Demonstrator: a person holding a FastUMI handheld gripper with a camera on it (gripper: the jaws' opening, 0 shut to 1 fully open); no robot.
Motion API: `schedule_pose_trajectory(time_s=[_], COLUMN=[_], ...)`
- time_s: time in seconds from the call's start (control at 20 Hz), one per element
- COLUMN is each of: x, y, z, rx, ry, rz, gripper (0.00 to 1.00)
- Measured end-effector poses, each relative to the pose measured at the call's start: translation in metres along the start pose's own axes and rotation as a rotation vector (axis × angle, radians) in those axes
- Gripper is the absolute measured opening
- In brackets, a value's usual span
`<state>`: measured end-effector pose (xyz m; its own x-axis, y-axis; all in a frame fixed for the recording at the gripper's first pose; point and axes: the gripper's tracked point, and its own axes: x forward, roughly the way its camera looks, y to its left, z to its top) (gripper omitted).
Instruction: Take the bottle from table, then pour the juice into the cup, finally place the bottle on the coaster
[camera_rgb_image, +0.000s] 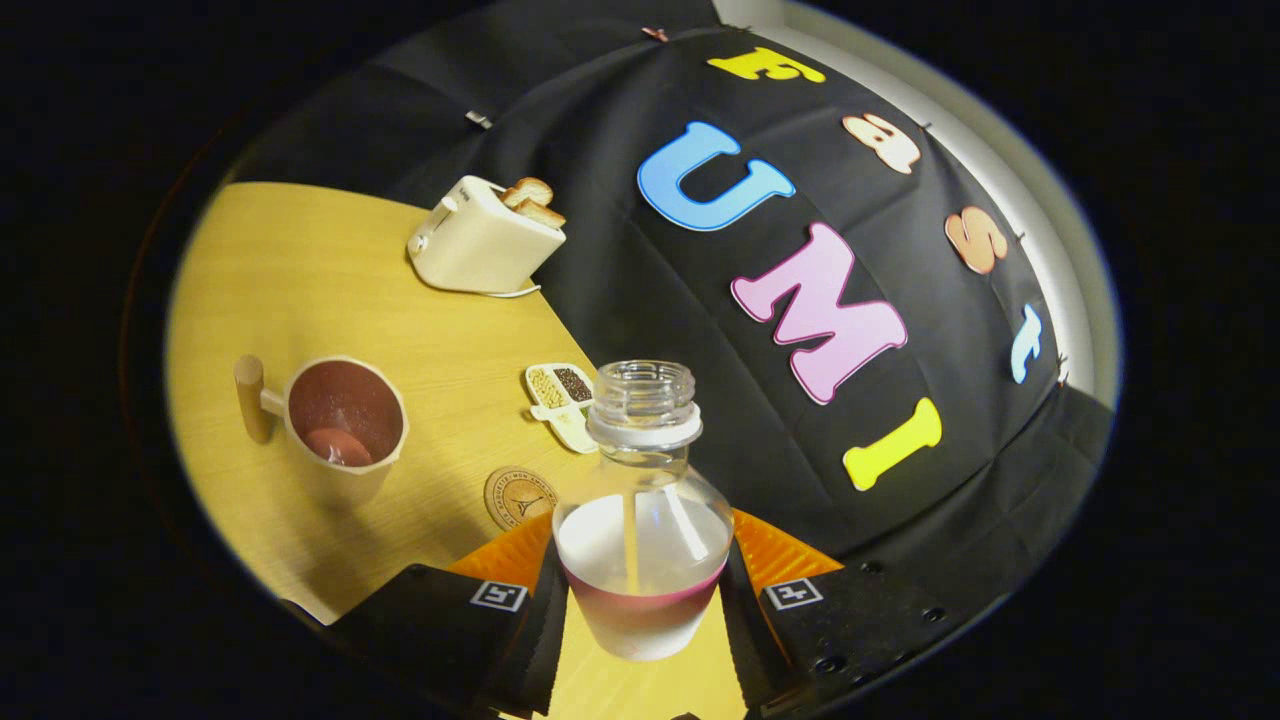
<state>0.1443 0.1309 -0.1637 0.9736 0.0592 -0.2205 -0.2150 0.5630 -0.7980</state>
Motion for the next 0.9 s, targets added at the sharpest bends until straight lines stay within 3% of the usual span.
schedule_pose_trajectory(time_s=[0.15,0.9], x=[0.005,0.031], y=[0.006,0.067], z=[0.005,0.011], rx=[-0.137,-0.535], ry=[-0.015,-0.063], rz=[-0.011,0.06], gripper=[0.71,0.7])
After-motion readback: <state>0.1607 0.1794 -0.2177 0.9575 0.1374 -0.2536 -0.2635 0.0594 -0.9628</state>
